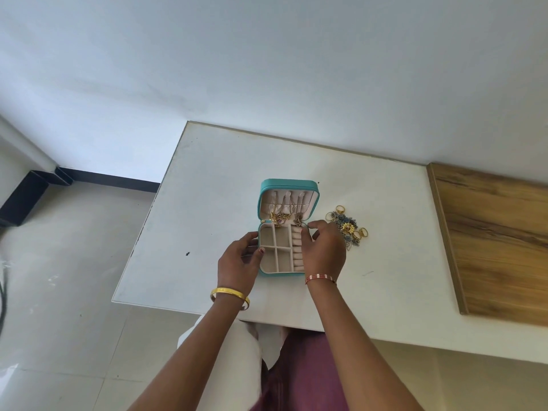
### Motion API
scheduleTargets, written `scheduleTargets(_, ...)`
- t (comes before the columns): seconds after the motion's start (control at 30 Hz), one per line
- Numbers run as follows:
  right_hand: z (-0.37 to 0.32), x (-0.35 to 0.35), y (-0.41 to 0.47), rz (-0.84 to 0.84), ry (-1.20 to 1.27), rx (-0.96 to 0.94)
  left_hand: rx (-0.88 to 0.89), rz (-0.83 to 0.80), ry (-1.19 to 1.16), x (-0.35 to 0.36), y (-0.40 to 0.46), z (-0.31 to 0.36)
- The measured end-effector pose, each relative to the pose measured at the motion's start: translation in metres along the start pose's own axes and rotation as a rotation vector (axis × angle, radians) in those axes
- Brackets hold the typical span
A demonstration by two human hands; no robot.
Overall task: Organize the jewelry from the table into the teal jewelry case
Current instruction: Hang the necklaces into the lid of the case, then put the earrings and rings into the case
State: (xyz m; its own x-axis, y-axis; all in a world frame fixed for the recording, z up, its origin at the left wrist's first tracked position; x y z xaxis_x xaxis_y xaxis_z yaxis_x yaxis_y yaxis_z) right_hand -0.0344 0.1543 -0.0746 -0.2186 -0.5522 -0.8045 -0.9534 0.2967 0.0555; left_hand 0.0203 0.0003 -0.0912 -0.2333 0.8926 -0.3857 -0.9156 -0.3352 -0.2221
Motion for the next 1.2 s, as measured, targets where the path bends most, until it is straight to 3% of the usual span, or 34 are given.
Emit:
scheduleTargets(0.27,0.001,-0.001,-0.007,0.023,0.043,-0.116,-0.006,0.007,-0.007,0.0,-0.001,0.001)
scheduleTargets(0.47,0.001,-0.006,-0.01,-0.057,0.127,-0.105,-0.063,-0.015,0.041,-0.006,0.005,0.005)
scheduleTargets(0.73,0.035,-0.037,-0.012,-0.027,0.242,-0.019,0.045,0.198,0.005,-0.003,-0.013,0.033)
scheduleTargets(0.97,0.084,-0.055,-0.009,-0.005,0.236,0.128,0.107,0.056,-0.08,0.051,-0.038,0.062)
scheduleTargets(1.2,0.078,-0.042,-0.004,-0.131,0.099,-0.054,0.064,-0.018,-0.01,0.081,-0.039,0.058)
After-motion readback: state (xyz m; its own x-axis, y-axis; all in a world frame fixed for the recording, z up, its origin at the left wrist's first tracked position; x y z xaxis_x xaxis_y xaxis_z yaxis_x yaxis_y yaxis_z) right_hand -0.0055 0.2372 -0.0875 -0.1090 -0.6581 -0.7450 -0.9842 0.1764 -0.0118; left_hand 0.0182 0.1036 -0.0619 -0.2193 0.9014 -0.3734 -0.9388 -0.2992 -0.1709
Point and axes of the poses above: each hand's wrist, its own y-axis towards the middle knuckle, its own x-axis out of the palm, z = x × y, the point moved 4 cm from there along y, towards the middle knuckle, and after that the axes turned 1 degree about -z, right-handed, at the moved point
